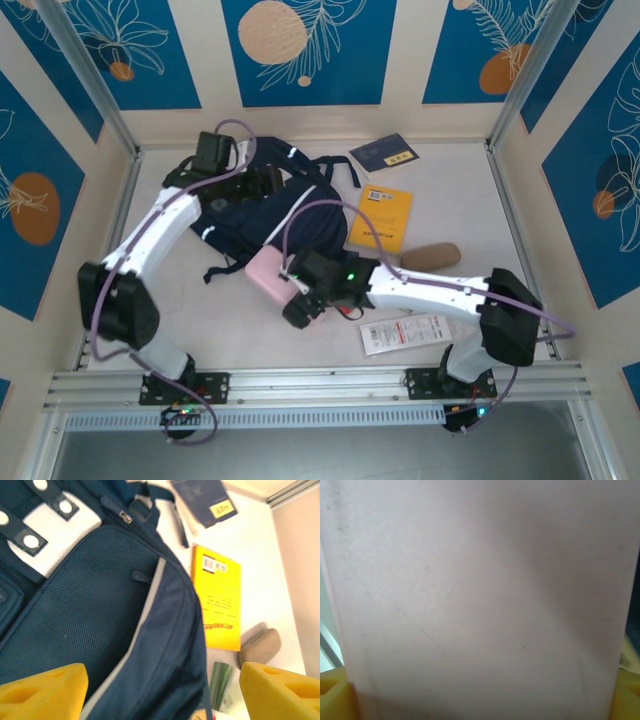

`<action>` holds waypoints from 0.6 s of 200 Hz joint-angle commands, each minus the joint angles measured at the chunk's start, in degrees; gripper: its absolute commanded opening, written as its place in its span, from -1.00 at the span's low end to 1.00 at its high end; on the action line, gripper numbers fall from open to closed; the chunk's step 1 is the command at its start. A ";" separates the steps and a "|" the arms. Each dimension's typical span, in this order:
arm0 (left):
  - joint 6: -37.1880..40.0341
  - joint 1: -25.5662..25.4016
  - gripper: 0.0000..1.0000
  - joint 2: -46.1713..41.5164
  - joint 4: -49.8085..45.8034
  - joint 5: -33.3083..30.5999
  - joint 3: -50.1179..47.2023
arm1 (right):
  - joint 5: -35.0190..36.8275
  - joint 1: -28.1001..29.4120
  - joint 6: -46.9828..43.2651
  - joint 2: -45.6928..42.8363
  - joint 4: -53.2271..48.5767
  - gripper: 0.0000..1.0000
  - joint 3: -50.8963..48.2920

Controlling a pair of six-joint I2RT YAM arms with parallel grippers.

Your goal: Pack the student bag

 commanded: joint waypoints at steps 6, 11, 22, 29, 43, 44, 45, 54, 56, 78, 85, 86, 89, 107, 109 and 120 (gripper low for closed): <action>-1.73 0.49 0.67 -8.47 -0.23 2.73 -6.29 | 2.03 -2.97 -0.69 -3.94 2.23 0.25 -2.37; -1.79 0.47 0.68 -9.62 -0.31 3.44 -7.38 | 2.04 -3.54 -0.56 -4.77 2.72 0.25 -2.76; -1.62 0.35 0.73 -12.12 -0.82 4.21 -9.83 | 1.94 -4.41 -0.36 -6.20 3.66 0.25 -3.39; -1.80 0.34 0.79 -13.77 -0.80 4.66 -11.60 | 1.35 -4.98 -0.26 -7.19 4.30 0.25 -3.79; -2.27 0.23 0.93 -16.63 -0.18 6.44 -14.94 | 0.35 -5.62 -0.26 -8.68 5.32 0.25 -4.29; -2.34 0.21 0.94 -16.75 -0.16 6.52 -15.17 | 0.38 -5.63 -0.26 -8.75 5.35 0.25 -4.32; -2.46 0.19 0.95 -16.95 -0.10 6.60 -15.37 | 0.36 -5.63 -0.25 -8.83 5.41 0.25 -4.33; -3.74 0.10 0.97 -18.46 1.20 7.80 -17.67 | 0.36 -5.71 -0.42 -9.52 5.81 0.25 -4.34; -4.08 0.05 0.98 -18.72 1.70 8.17 -18.31 | 0.23 -5.71 -0.42 -9.66 5.93 0.26 -4.34; -8.36 -1.43 1.00 -20.72 8.47 11.90 -23.90 | -1.68 -5.72 -0.62 -10.92 7.59 0.27 -4.67; -8.98 -2.10 1.00 -20.91 9.73 12.16 -24.67 | -2.19 -5.69 -0.55 -11.19 8.33 0.27 -4.90; -9.03 -2.19 1.00 -20.91 9.90 12.19 -24.78 | -2.25 -5.66 -0.57 -11.28 8.39 0.27 -4.93; -9.24 -2.56 0.99 -20.99 10.46 12.38 -25.04 | -2.35 -5.71 -0.47 -11.37 8.64 0.27 -4.95; -11.52 -4.28 0.94 -20.84 14.59 13.91 -26.73 | -2.66 -5.93 -0.01 -11.56 9.08 0.27 -4.65; -11.83 -4.49 0.93 -20.77 15.04 14.25 -26.99 | -2.77 -5.90 -0.01 -11.58 9.08 0.27 -4.62; -13.54 -5.61 0.85 -20.39 17.50 15.26 -27.75 | -2.83 -5.97 0.11 -11.63 9.08 0.27 -4.35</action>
